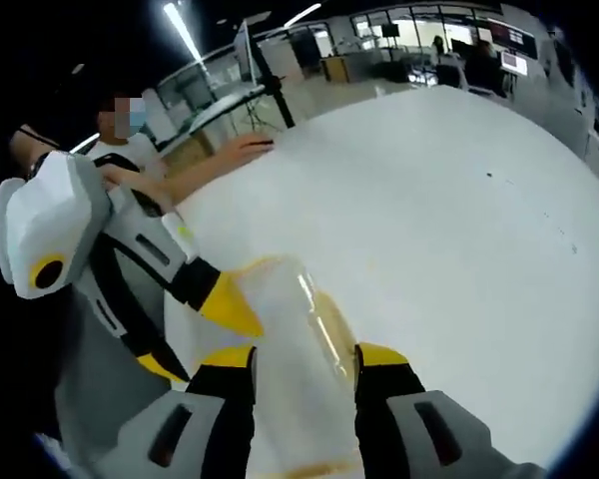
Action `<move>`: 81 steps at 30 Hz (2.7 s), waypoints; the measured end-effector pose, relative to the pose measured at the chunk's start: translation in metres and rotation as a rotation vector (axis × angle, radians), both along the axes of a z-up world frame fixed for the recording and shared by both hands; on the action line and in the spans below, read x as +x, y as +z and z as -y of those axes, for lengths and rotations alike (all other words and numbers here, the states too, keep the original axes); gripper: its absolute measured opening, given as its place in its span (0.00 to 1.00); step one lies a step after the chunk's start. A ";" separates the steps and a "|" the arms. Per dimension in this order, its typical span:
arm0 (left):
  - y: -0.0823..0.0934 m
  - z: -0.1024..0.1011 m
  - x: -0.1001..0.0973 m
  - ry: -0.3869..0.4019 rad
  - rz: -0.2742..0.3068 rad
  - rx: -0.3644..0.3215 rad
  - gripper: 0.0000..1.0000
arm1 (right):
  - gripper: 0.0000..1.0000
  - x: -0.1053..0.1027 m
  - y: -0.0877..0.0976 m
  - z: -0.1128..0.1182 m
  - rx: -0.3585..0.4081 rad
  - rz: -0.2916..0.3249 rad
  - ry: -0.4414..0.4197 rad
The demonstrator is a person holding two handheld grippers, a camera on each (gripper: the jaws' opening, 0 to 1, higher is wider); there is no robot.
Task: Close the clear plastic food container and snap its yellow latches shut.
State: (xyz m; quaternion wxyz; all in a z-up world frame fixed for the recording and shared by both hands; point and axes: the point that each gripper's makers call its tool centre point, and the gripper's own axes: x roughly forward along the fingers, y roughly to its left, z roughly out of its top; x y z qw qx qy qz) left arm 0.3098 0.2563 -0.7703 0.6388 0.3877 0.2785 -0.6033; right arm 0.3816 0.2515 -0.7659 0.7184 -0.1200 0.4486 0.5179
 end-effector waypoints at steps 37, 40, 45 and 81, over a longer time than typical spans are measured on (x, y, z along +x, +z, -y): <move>-0.009 -0.002 0.010 -0.034 0.217 0.261 0.44 | 0.34 -0.001 -0.012 -0.001 -0.115 -0.131 0.169; -0.009 -0.002 0.010 -0.032 0.217 0.264 0.43 | 0.33 -0.001 -0.012 -0.001 -0.117 -0.136 0.170; -0.010 -0.002 0.011 -0.024 0.216 0.268 0.43 | 0.32 0.000 -0.014 -0.001 -0.141 -0.166 0.197; -0.007 -0.001 0.009 -0.029 0.223 0.318 0.42 | 0.36 -0.006 -0.014 -0.001 -0.279 -0.173 0.304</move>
